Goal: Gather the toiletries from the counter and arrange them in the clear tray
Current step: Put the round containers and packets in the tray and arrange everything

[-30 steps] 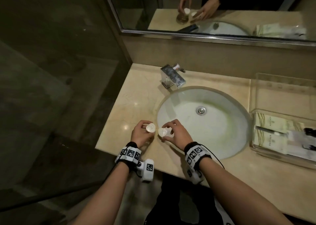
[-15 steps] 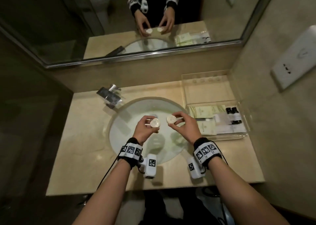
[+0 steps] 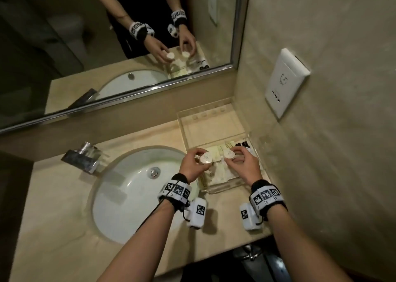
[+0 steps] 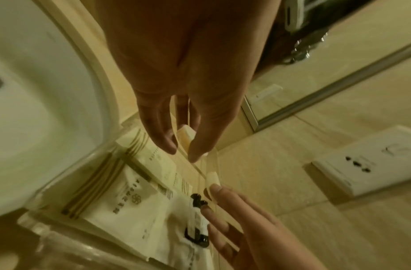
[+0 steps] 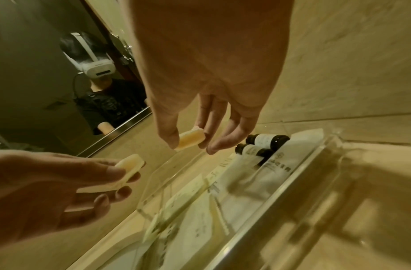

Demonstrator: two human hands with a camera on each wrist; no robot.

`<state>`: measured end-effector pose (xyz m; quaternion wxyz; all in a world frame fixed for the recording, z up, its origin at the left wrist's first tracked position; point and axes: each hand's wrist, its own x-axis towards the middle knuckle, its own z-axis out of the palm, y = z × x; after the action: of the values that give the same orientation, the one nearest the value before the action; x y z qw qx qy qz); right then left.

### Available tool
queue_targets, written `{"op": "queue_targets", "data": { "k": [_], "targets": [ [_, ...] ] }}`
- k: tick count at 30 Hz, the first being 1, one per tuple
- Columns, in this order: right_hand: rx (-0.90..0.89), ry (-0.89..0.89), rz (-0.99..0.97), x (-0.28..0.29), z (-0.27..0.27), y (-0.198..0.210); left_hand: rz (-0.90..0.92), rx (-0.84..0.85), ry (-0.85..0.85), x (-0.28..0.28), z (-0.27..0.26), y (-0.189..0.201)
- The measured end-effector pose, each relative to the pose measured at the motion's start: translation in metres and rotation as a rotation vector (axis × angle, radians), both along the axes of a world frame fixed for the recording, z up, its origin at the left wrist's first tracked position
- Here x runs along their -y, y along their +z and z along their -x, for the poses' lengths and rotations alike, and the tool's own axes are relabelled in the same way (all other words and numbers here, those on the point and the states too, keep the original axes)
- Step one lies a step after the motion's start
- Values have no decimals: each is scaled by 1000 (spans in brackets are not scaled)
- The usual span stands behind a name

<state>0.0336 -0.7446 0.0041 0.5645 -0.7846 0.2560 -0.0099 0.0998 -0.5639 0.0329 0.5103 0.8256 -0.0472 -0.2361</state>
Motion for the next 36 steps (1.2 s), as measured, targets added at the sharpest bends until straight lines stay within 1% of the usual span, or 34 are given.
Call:
{"op": "queue_targets", "data": {
  "k": [3, 6, 11, 15, 21, 28, 32, 36],
  "targets": [
    [-30, -44, 43, 10, -8, -8, -48, 49, -73, 18, -12, -11],
    [-53, -64, 117, 18, -21, -16, -81, 62, -111, 34, -24, -24],
    [-90, 26, 334, 26, -41, -31, -226, 177, -137, 57, -38, -50],
    [-104, 86, 394, 30, -52, -44, -309, 282, -146, 70, -41, -68],
    [-186, 146, 493, 37, -64, -54, -374, 363, -161, 82, -43, -74],
    [-141, 220, 544, 43, -70, -56, -526, 493, -193, 83, -40, -75],
    [-126, 237, 562, 46, -74, -58, -587, 487, -217, 82, -38, -75],
    [-124, 240, 583, 46, -72, -61, -608, 472, -211, 81, -36, -74]
  ]
}}
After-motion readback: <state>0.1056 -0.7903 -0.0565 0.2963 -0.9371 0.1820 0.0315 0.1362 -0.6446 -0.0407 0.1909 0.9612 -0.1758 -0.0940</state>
